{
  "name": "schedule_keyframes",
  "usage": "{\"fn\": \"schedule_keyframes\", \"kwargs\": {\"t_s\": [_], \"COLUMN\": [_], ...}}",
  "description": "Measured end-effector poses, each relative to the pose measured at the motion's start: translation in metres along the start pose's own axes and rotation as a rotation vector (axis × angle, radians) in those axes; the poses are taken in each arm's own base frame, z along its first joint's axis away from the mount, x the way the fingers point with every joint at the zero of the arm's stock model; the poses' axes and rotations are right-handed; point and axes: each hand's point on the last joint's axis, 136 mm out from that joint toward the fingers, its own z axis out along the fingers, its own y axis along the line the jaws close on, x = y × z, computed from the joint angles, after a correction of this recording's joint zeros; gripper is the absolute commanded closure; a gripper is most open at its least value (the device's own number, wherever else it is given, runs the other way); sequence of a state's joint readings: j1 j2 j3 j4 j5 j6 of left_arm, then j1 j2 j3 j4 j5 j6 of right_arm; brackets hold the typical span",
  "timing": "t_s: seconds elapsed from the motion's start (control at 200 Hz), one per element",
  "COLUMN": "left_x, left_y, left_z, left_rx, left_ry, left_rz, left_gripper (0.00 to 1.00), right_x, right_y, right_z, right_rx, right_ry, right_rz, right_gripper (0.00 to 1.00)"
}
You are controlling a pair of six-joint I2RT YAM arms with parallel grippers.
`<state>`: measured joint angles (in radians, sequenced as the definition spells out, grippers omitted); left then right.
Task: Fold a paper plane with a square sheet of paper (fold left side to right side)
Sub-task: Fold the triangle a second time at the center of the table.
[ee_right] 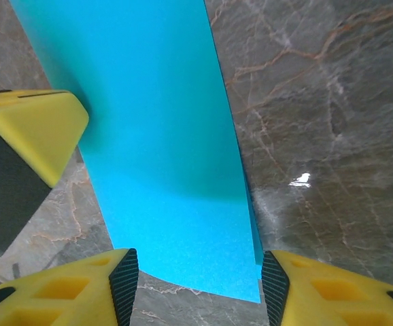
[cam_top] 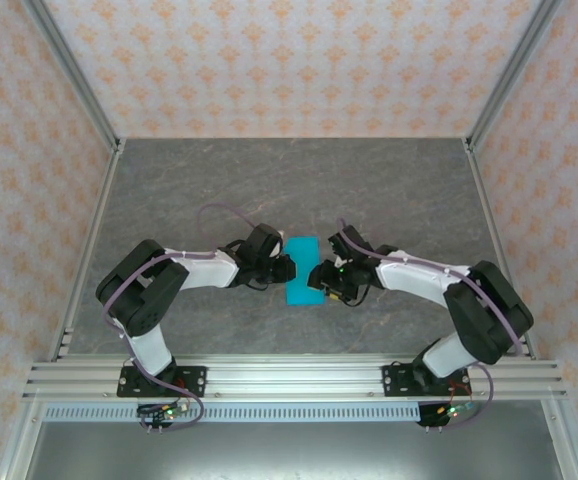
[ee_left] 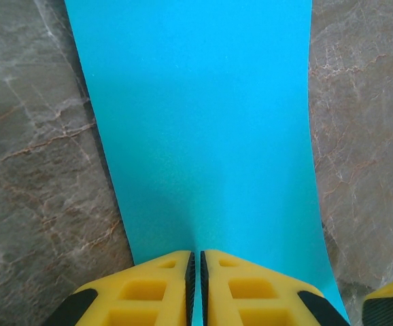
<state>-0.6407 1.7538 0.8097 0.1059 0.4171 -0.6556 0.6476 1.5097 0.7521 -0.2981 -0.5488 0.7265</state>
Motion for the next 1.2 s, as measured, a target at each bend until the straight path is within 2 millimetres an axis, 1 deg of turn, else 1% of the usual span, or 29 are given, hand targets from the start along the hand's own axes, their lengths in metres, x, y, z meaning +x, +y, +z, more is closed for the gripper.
{"fn": "schedule_keyframes", "kwargs": {"t_s": [0.125,0.29,0.59,0.751,0.976,1.106,1.201], "left_x": [0.000,0.000,0.000,0.000,0.000,0.001,0.001], "left_y": [0.000,0.000,0.000,-0.001,-0.001,-0.001,0.000], "left_z": [0.000,-0.001,-0.001,-0.001,-0.003,-0.004,-0.004], "left_rx": [0.001,0.001,0.001,0.002,0.003,0.000,0.000], "left_ry": [-0.001,-0.001,-0.001,-0.002,-0.002,0.001,0.001], "left_rz": [0.000,0.000,0.000,0.001,0.001,0.001,0.000], "left_gripper": [0.86,0.86,0.86,0.85,0.84,0.84,0.84], "right_x": [0.003,0.002,-0.003,-0.005,-0.005,0.000,0.001], "right_y": [-0.003,-0.002,0.014,0.017,0.014,0.005,0.005], "right_z": [0.005,0.006,0.008,0.008,0.011,0.013,0.012], "right_rx": [0.013,0.009,-0.070,-0.082,-0.072,-0.059,-0.066], "right_ry": [0.014,0.011,-0.002,-0.009,-0.003,0.006,0.001], "right_rz": [0.007,0.009,0.020,0.024,0.035,0.048,0.051], "right_gripper": [0.46,0.46,0.46,0.46,0.45,0.45,0.45]}}
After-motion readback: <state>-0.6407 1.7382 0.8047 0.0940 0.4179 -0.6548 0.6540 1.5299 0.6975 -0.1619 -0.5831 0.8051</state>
